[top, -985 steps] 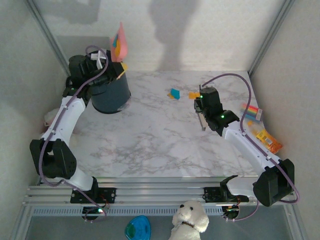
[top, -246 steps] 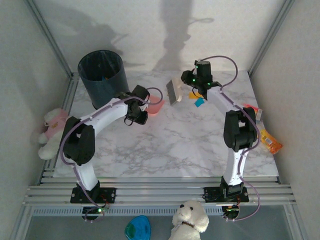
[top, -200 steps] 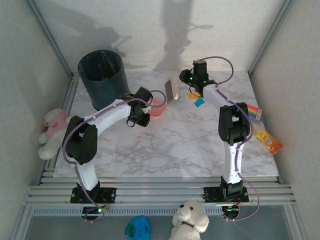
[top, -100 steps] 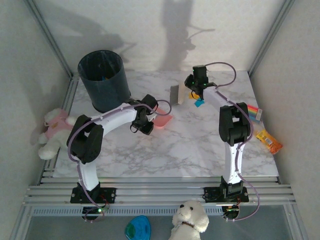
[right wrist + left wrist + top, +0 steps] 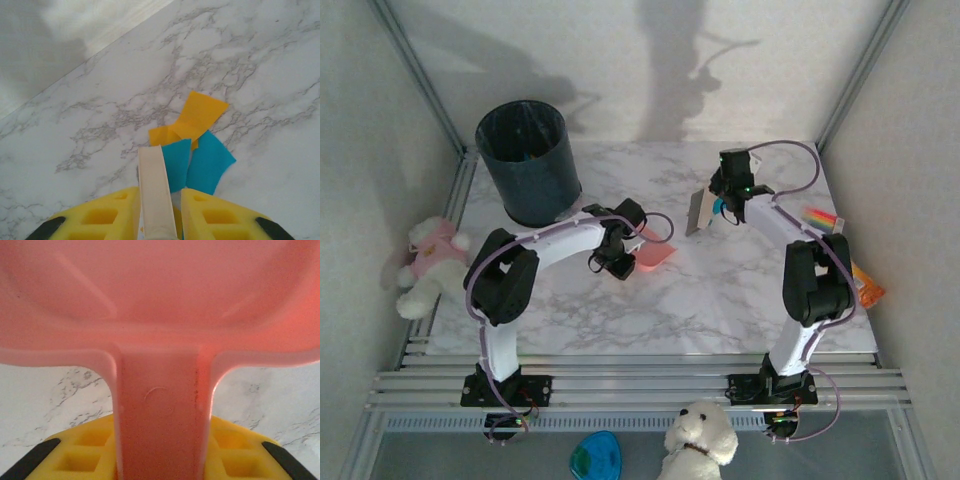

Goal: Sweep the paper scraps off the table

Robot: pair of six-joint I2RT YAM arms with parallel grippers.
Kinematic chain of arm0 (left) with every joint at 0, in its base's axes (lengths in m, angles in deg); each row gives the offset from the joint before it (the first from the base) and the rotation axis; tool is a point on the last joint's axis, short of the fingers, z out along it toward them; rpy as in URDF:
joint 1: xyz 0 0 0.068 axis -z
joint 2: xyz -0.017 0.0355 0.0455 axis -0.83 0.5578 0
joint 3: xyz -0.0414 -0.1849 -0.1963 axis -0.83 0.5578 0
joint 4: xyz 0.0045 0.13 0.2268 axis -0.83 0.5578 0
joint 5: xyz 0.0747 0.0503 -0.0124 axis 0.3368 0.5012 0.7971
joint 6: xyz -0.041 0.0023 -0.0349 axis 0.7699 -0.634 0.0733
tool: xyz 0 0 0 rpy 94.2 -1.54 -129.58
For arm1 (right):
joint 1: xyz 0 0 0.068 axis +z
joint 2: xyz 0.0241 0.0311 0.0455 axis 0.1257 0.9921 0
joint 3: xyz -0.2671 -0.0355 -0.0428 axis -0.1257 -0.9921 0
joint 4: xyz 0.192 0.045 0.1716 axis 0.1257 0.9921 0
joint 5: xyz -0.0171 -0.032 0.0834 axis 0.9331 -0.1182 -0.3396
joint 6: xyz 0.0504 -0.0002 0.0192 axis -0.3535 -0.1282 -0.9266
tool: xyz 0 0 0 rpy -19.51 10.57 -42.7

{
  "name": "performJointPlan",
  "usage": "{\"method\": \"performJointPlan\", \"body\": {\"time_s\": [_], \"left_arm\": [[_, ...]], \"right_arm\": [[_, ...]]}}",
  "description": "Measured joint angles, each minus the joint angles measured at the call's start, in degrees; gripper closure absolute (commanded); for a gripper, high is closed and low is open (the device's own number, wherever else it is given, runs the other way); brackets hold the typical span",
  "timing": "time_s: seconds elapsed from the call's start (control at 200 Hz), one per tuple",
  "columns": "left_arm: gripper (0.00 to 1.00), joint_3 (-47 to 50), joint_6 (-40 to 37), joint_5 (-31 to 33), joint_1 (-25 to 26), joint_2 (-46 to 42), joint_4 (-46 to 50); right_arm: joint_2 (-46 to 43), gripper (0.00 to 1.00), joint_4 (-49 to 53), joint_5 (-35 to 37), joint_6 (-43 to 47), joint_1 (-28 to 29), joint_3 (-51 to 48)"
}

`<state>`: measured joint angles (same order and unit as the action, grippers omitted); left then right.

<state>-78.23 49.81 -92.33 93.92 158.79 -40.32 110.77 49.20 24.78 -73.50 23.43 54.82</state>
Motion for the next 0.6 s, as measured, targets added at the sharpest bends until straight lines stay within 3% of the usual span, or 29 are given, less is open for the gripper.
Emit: {"method": "performJointPlan", "body": {"time_s": [0.37,0.601], "left_arm": [[1.0,0.0,-1.0,-0.1,1.7,0.7,0.1],[1.0,0.0,-1.5,-0.2,2.5,0.7,0.1]], "right_arm": [[-5.1,1.0,-4.6,-7.0,4.0,-0.2,-0.1],[-6.6,1.0,-5.4,-6.5,10.5,-1.4,0.9]]}}
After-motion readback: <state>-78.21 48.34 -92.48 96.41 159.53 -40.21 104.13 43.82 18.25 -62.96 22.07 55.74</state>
